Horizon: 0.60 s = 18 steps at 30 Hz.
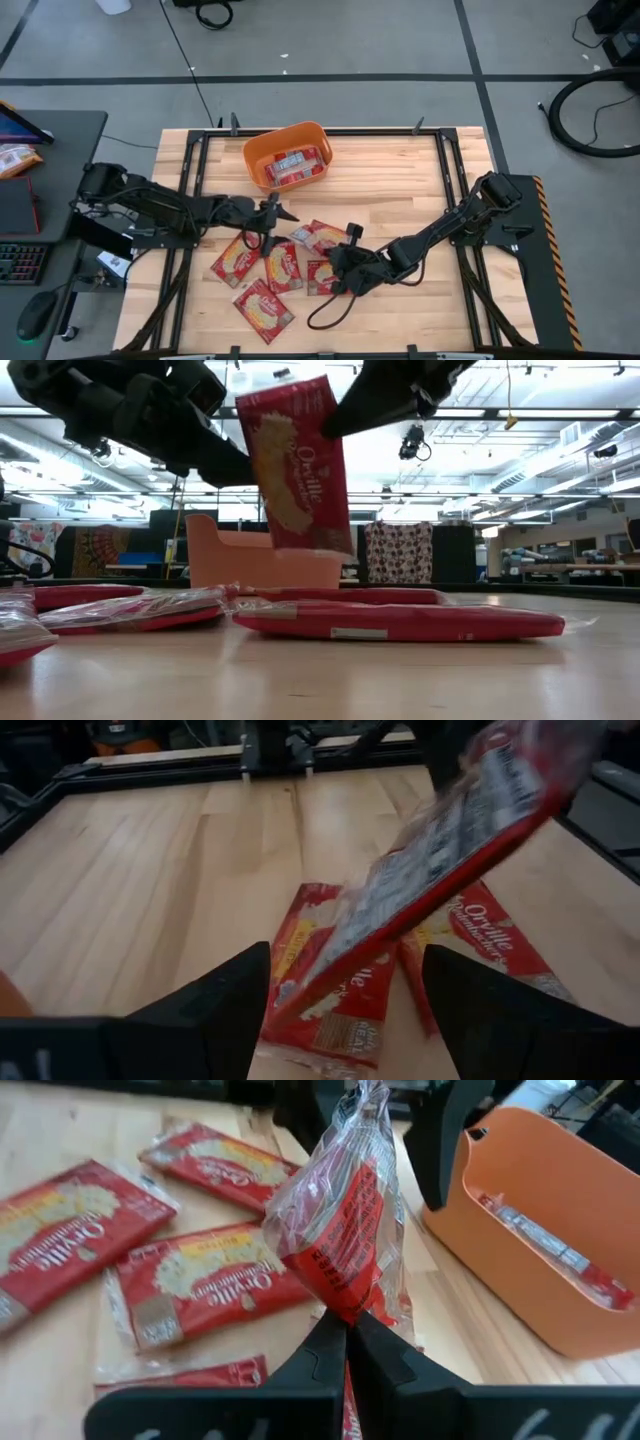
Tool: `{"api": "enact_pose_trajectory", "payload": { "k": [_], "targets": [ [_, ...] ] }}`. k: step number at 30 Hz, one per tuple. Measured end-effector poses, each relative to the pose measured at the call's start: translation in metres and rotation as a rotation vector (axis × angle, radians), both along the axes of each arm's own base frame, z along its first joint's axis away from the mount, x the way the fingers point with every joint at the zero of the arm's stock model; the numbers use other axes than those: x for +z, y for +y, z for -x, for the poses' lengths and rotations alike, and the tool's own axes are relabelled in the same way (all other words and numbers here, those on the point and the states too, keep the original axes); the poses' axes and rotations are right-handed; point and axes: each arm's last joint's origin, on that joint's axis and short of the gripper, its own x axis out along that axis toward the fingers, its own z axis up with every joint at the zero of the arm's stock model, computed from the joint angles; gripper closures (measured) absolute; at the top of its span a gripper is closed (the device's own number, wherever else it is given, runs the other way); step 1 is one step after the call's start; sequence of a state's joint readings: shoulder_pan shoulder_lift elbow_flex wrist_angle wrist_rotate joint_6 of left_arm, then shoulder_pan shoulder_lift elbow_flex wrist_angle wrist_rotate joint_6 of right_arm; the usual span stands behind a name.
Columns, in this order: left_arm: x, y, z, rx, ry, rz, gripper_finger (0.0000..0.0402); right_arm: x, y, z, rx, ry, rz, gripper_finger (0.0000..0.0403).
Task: Sort popcorn bags into baskets
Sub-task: Put the red popcorn bag into the orange bin
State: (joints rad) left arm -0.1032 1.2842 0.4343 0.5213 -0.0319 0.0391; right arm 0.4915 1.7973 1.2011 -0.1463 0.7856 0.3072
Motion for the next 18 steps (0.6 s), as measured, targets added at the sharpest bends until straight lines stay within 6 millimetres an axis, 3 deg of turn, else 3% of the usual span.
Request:
{"api": "enact_pose_trajectory", "payload": {
  "k": [9, 18],
  "targets": [
    [0.002, -0.002, 0.000, -0.069, -0.004, 0.056, 0.0165, 0.011, 0.000, -0.009, 0.000, -0.124, -0.017, 0.0389],
    [0.028, -0.005, -0.017, -0.093, 0.126, 0.100, 0.0277, 0.017, -0.001, -0.013, -0.005, -0.177, -0.011, 0.0385]
  ]
}}
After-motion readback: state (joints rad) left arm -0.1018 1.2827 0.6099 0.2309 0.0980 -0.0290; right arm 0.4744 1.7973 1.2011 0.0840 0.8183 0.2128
